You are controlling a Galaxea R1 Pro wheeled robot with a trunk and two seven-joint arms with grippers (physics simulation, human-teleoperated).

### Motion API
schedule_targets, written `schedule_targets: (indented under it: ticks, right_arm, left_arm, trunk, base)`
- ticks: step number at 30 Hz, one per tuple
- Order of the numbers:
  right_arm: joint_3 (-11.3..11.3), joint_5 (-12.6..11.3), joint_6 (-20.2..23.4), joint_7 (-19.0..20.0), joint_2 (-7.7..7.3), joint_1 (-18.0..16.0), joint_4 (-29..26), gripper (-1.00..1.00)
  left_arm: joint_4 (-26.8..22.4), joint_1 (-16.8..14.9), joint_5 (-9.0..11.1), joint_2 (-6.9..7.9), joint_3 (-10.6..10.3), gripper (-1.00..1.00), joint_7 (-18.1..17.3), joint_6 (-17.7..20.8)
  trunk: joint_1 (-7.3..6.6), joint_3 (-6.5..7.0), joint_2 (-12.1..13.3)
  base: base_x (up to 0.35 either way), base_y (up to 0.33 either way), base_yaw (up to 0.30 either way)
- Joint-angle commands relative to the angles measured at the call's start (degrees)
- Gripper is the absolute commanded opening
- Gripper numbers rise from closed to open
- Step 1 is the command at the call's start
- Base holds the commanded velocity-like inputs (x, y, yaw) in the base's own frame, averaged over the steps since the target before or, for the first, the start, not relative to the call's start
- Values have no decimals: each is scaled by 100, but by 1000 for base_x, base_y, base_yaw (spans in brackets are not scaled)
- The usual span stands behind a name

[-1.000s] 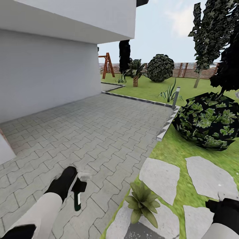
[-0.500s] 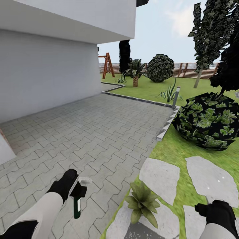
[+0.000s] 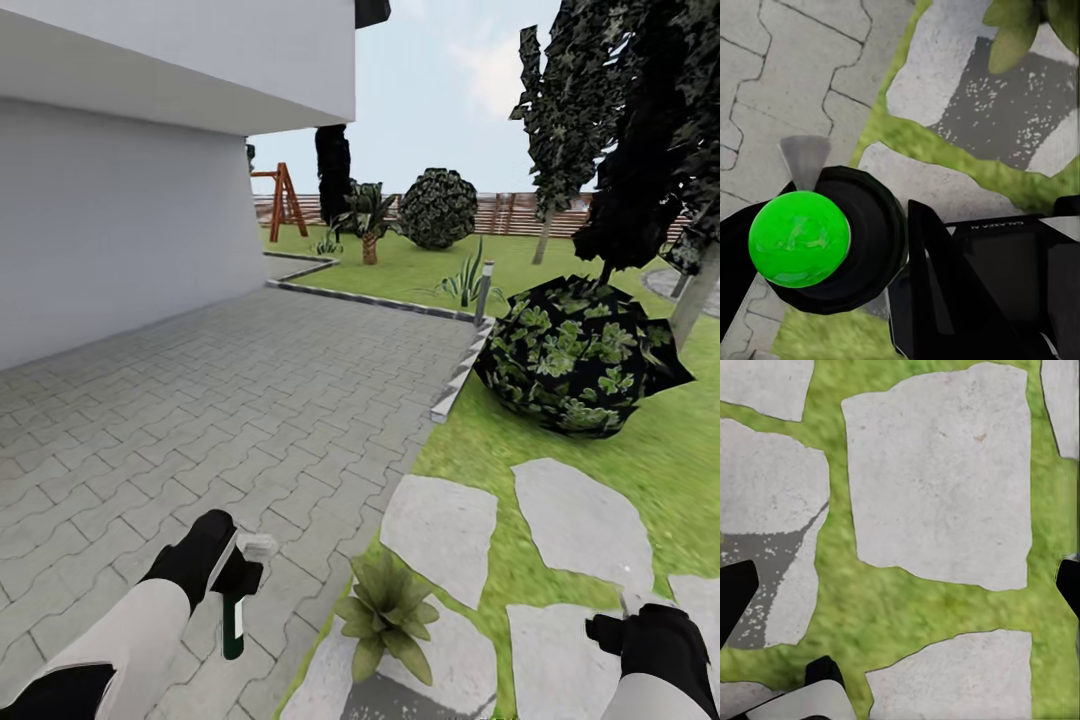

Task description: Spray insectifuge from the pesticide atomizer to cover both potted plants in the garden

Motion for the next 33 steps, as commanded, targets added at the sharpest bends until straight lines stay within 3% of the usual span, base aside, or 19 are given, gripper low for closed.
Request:
schedule_targets:
  ticks: [1, 33]
  right_arm:
    - [-18, 61, -6, 56, 5, -11, -11, 100]
    - [-19, 53, -8, 54, 5, -11, 16, 100]
  left_arm:
    - [-9, -3, -61, -5, 45, -100, -44, 23]
    - [0, -3, -63, -5, 51, -100, -38, 23]
  trunk:
    - [4, -9, -14]
    - [4, 122, -14]
  base:
    - [6, -16, -300]
    - [0, -1, -284]
